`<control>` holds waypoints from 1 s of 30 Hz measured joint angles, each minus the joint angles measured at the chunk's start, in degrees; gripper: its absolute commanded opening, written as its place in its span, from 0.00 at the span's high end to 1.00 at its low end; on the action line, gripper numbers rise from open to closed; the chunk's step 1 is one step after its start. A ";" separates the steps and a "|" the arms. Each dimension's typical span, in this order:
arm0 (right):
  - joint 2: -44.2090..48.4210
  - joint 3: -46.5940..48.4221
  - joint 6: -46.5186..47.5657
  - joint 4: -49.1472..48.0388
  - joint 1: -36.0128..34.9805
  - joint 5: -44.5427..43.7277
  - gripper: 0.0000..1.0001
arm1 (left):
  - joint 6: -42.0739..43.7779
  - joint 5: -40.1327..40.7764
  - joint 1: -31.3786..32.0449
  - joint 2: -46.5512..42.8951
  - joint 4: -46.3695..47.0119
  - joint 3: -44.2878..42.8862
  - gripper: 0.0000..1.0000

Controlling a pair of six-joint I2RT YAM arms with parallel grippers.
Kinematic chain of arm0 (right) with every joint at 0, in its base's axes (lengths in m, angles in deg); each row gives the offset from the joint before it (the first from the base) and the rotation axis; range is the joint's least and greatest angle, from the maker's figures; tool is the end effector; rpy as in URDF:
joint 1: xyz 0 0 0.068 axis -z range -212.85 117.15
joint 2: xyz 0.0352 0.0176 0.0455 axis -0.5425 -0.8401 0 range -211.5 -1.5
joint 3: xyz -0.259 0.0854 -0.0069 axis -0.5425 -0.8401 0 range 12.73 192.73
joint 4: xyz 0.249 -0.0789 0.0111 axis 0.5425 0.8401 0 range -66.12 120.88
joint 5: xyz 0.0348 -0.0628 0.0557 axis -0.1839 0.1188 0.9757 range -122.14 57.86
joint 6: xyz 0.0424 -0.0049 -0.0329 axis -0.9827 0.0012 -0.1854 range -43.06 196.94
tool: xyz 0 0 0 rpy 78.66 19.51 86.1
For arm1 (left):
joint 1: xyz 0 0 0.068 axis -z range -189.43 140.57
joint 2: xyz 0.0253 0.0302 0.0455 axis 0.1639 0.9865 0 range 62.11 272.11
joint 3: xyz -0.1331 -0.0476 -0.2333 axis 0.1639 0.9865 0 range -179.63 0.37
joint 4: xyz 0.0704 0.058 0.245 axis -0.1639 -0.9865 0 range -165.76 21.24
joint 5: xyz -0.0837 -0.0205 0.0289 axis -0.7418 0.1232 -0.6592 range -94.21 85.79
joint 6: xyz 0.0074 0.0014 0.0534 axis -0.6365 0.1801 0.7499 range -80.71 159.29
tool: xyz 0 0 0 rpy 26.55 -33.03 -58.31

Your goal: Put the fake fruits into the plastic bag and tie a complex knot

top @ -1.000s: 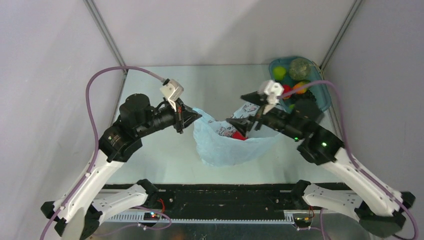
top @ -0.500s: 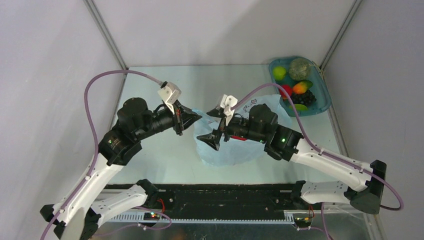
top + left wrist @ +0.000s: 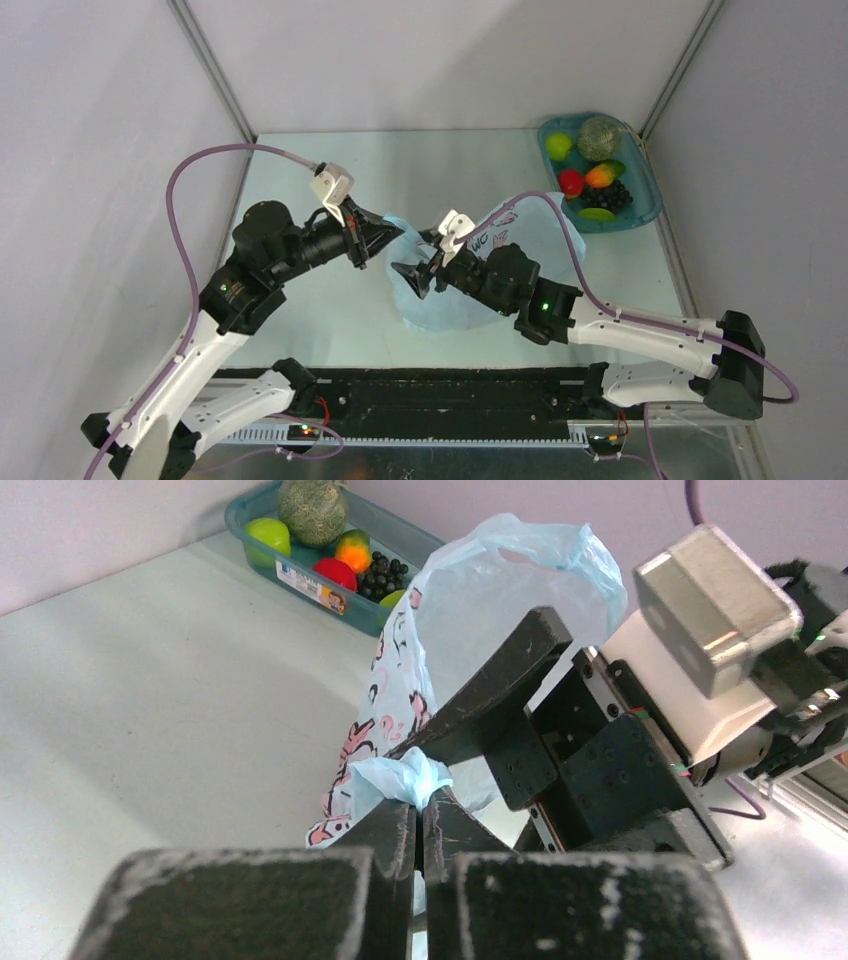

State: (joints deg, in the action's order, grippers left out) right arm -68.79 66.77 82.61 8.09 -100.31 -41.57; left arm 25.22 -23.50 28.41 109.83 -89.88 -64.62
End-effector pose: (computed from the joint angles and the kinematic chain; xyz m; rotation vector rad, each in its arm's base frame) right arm 0.1125 0.2557 0.3641 -0.8250 1.3390 0.7301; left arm 0.1237 -0.1110 0.4317 0.6157 1.6111 -0.9573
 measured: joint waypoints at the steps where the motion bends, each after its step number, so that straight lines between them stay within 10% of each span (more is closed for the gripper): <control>1: -0.02 -0.68 0.09 -1.05 -0.26 -1.33 0.44 | -0.33 0.02 -0.04 -0.13 0.31 0.20 1.00; 7: -0.76 -2.73 -0.76 -5.70 -0.70 -5.42 1.00 | -2.16 0.07 -0.17 -0.33 1.62 0.50 0.97; 11: -0.83 -3.39 -1.77 -7.76 -0.66 -6.56 1.00 | -2.69 0.00 -0.24 -0.50 2.47 0.50 0.37; 15: -0.57 -5.25 -4.15 -9.25 0.68 -5.53 1.00 | -3.50 0.04 -0.42 -3.10 3.89 2.10 0.10; 30: 5.75 -10.45 -18.08 -12.83 13.09 20.41 1.00 | -9.01 -2.71 -0.50 -9.75 20.79 17.29 0.12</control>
State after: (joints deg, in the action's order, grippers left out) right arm -63.04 56.33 64.54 -4.74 -87.22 -21.16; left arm 16.22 -26.21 27.91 100.09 -69.09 -47.33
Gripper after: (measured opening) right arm 0.009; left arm 0.915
